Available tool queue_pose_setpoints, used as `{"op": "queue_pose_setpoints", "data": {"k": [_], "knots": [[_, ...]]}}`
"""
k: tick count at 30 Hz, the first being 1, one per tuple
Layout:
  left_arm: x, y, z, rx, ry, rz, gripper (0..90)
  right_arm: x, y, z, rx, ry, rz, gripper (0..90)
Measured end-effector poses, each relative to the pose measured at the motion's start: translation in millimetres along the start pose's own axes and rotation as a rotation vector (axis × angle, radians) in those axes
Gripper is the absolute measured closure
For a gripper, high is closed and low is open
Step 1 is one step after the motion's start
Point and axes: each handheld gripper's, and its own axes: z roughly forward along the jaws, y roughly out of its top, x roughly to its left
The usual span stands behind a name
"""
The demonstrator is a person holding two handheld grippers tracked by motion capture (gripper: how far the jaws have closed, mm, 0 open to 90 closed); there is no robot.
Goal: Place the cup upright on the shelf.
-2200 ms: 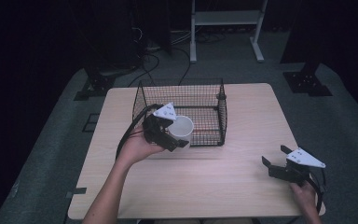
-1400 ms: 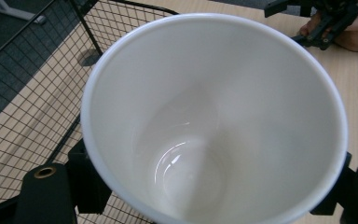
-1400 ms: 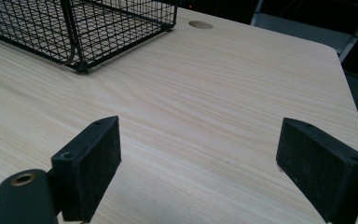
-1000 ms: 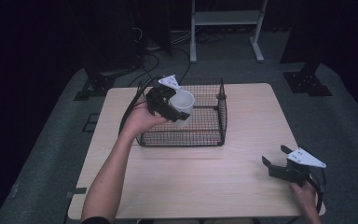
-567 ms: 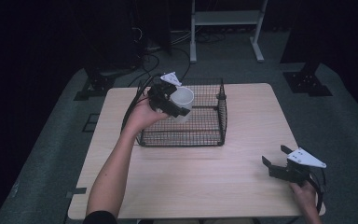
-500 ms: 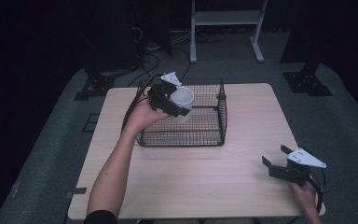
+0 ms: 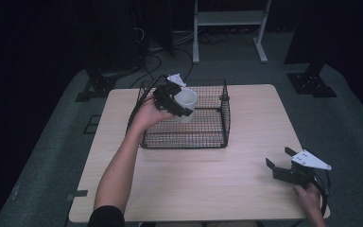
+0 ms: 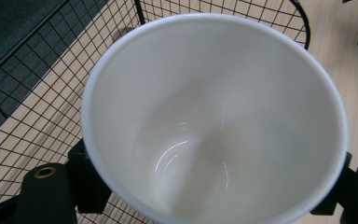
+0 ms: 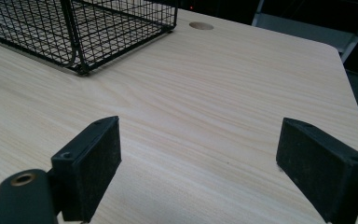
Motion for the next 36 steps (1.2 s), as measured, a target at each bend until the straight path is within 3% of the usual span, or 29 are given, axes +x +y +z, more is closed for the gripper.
{"op": "queue_pose_setpoints", "data": {"k": [17, 36], "knots": [[19.5, -9.7, 19.4, -0.001, 0.013, -0.056, 21.0, -0.9, -0.1, 0.1, -0.001, -0.003, 0.007, 13.0], [26.7, -19.3, 39.7, 0.025, 0.003, -0.067, 21.0, -0.7, -0.1, 0.0, -0.002, -0.006, 0.006, 13.1]]}}
